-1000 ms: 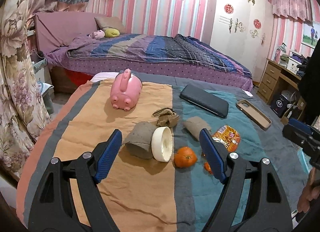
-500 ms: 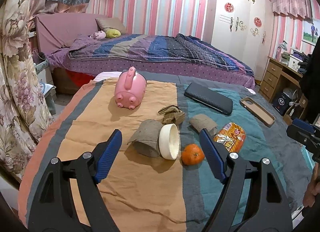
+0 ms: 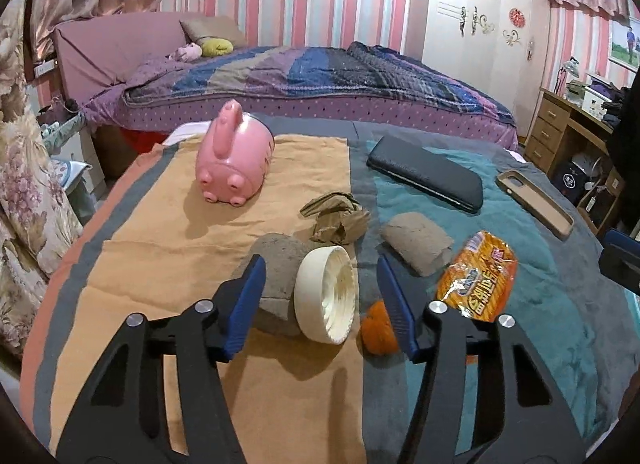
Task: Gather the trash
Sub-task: 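Grasp the white tape roll with the left tool while the right tool grasps the orange snack bag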
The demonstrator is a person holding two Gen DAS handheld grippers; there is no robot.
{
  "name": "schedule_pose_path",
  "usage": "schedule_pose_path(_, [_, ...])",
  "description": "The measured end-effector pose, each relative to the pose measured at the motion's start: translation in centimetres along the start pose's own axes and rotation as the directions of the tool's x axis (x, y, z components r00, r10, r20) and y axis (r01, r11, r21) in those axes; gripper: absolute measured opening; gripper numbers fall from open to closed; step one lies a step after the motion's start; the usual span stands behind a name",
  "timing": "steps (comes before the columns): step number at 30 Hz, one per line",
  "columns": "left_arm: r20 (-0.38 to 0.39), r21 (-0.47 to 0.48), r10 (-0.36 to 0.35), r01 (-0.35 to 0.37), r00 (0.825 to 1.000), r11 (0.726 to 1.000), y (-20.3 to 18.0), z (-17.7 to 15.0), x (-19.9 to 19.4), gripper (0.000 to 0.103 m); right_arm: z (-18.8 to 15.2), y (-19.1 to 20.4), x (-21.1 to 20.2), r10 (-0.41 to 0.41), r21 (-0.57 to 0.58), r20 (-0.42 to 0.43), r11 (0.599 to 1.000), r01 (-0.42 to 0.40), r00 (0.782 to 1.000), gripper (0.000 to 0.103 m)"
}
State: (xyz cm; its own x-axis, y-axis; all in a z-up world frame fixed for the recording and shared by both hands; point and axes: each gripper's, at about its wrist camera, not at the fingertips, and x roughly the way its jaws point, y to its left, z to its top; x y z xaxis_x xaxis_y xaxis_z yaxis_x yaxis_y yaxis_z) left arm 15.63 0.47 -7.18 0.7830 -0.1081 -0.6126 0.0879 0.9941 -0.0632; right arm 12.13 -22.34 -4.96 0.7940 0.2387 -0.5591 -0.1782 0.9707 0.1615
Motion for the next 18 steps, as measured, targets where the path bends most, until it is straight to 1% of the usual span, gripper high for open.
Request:
schedule_pose_path(1, [-0.01, 0.0, -0.005, 0.005, 1.0, 1.0, -0.1, 0.0, 0.3, 0.042, 0.0, 0.0, 0.4, 0.001, 0.001, -0.006, 1.0, -0.001, 1.0, 0.071])
schedule_pose_path(2, [-0.023, 0.002, -0.007, 0.007, 1.0, 1.0, -0.2, 0.0, 0.7, 0.029, 0.1, 0.0, 0.5, 0.002, 0.001, -0.008, 1.0, -0.002, 1.0, 0.071])
schedule_pose_path(3, [-0.033, 0.007, -0.005, 0.006, 0.999, 1.0, -0.4, -0.1, 0.9, 0.021, 0.1, 0.1, 1.3, 0.009, -0.004, -0.026, 1.0, -0.009, 1.0, 0.071])
schedule_pose_path(4, [-0.038, 0.012, -0.005, 0.005, 0.999, 1.0, -0.5, -0.1, 1.0, 0.015, 0.1, 0.2, 1.6, 0.009, -0.006, -0.031, 1.0, -0.009, 0.999, 0.071])
schedule_pose_path(6, [-0.027, 0.009, -0.001, 0.001, 1.0, 1.0, -0.5, 0.0, 0.6, 0.015, 0.0, 0.3, 2.6, 0.003, -0.01, -0.051, 1.0, -0.004, 0.999, 0.071])
schedule_pose_path(9, [0.024, -0.008, -0.008, 0.008, 1.0, 1.0, -0.4, 0.8, -1.2, 0.015, -0.2, 0.2, 4.4, -0.008, 0.01, -0.103, 1.0, 0.009, 0.995, 0.071])
schedule_pose_path(11, [0.073, -0.01, 0.0, 0.0, 0.997, 1.0, -0.3, 1.4, -2.8, 0.015, -0.6, 0.5, 5.9, 0.028, 0.043, -0.153, 0.999, -0.022, 0.988, 0.071])
schedule_pose_path(14, [0.107, -0.022, 0.009, -0.007, 0.994, 1.0, 0.1, 1.7, -4.0, 0.015, -0.8, 1.5, 7.1, 0.032, 0.012, -0.176, 0.999, -0.031, 0.984, 0.071])
schedule_pose_path(16, [0.109, -0.027, 0.006, -0.003, 0.994, 1.0, 0.3, 1.7, -4.3, 0.015, -0.9, 2.9, 8.3, 0.008, -0.034, -0.199, 0.999, -0.015, 0.98, 0.071])
schedule_pose_path(18, [0.106, -0.022, 0.012, -0.01, 0.994, 1.0, 0.4, 1.7, -4.3, 0.015, -1.2, 3.7, 9.5, -0.018, -0.057, -0.235, 0.998, 0.005, 0.972, 0.071])
